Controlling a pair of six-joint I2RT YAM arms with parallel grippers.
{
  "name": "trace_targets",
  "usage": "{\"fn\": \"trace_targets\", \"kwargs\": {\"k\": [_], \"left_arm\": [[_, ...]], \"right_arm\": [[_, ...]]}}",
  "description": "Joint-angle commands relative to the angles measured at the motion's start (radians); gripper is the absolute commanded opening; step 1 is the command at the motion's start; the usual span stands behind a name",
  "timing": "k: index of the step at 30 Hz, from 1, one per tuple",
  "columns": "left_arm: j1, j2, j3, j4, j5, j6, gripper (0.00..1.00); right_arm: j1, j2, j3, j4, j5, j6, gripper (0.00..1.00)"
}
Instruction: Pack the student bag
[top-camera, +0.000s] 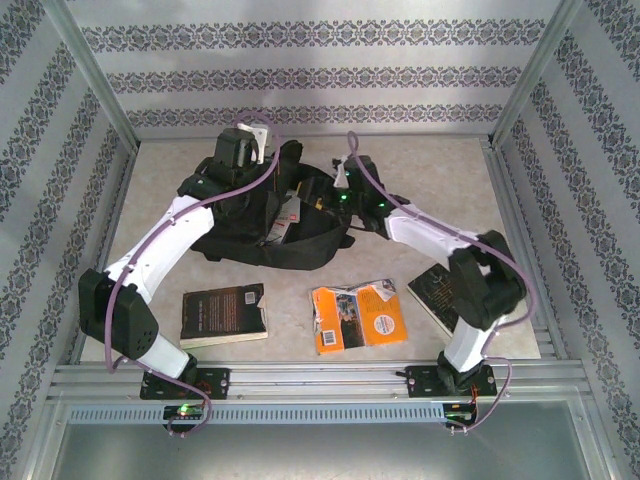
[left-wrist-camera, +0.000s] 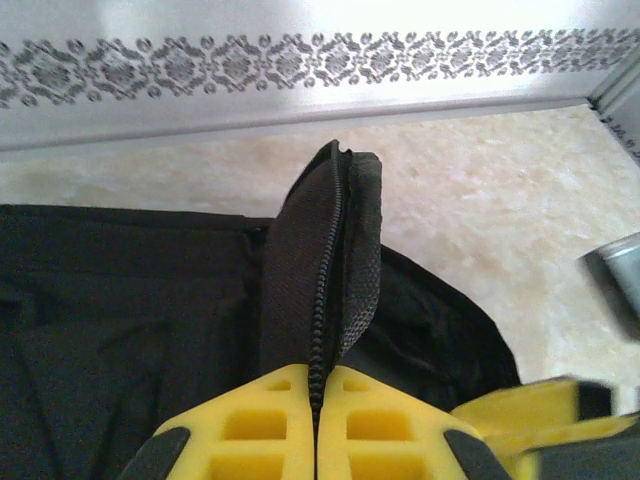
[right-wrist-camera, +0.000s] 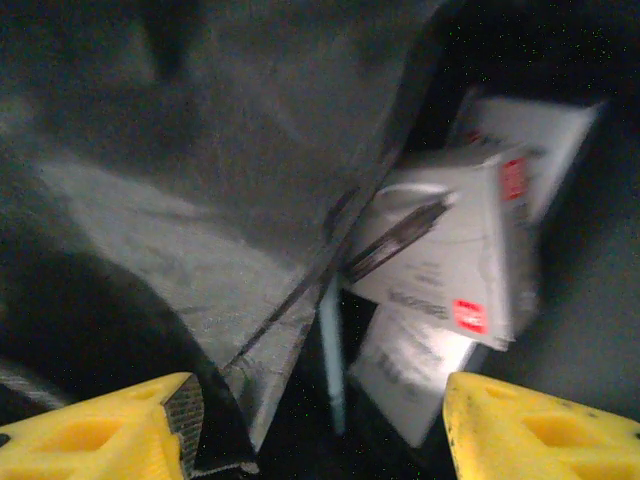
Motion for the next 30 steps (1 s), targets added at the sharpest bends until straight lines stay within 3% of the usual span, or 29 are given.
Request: {"fn": "trace_targets", "kwargs": {"k": [1,3,4,6,7,10,12,13,16,18,20,23,26,30], "left_arm": [[0.007,0.005,-0.049,0.032,0.092,-0.078,0.0],[-0.002,0.017,-0.083,0.05,0.12,-0.104,0.0],[-0.008,0.023,-0.095,0.056,0.134,-0.113,0.0],[-0.024,0.046,-0.113,0.066,0.17,-0.136,0.0],[-0.033,0.055,-0.12,0.075,0.181,-0.146,0.0],[-0.063,0.083,-0.135,0.11,0.203,-0.169,0.01],[-0.078,0.1,-0.13,0.119,0.224,-0.18,0.05],[-0.084,0.105,-0.124,0.111,0.233,-0.183,0.09],[-0.136,0.075,-0.076,0.057,0.19,-0.126,0.41],[-0.184,0.056,-0.013,-0.016,0.098,-0.032,0.57],[-0.215,0.055,0.03,-0.061,0.048,0.025,0.67],[-0.235,0.054,-0.006,-0.036,0.053,0.038,0.74],[-0.237,0.044,-0.062,0.005,0.086,0.02,0.78],[-0.247,0.002,-0.073,0.024,0.101,0.006,0.81]], "right_arm": [[0.0,-0.149,-0.003,-0.302,0.279,-0.224,0.66],[0.044,-0.234,-0.018,-0.42,0.515,-0.333,0.7],[0.061,-0.272,-0.035,-0.434,0.574,-0.365,0.72],[0.074,-0.366,-0.113,-0.408,0.615,-0.394,0.94],[0.071,-0.408,-0.157,-0.384,0.617,-0.373,0.98],[-0.018,-0.5,-0.281,-0.29,0.426,-0.294,0.98],[-0.081,-0.512,-0.299,-0.331,0.329,-0.26,0.98],[-0.092,-0.521,-0.305,-0.355,0.307,-0.267,0.98],[-0.093,-0.553,-0.322,-0.471,0.385,-0.256,0.98],[-0.101,-0.575,-0.328,-0.574,0.5,-0.206,0.98],[-0.132,-0.597,-0.35,-0.664,0.615,-0.121,0.98],[-0.24,-0.609,-0.396,-0.779,0.712,0.016,0.98],[-0.363,-0.574,-0.437,-0.839,0.664,0.063,0.97],[-0.452,-0.516,-0.487,-0.864,0.586,0.07,0.98]]}}
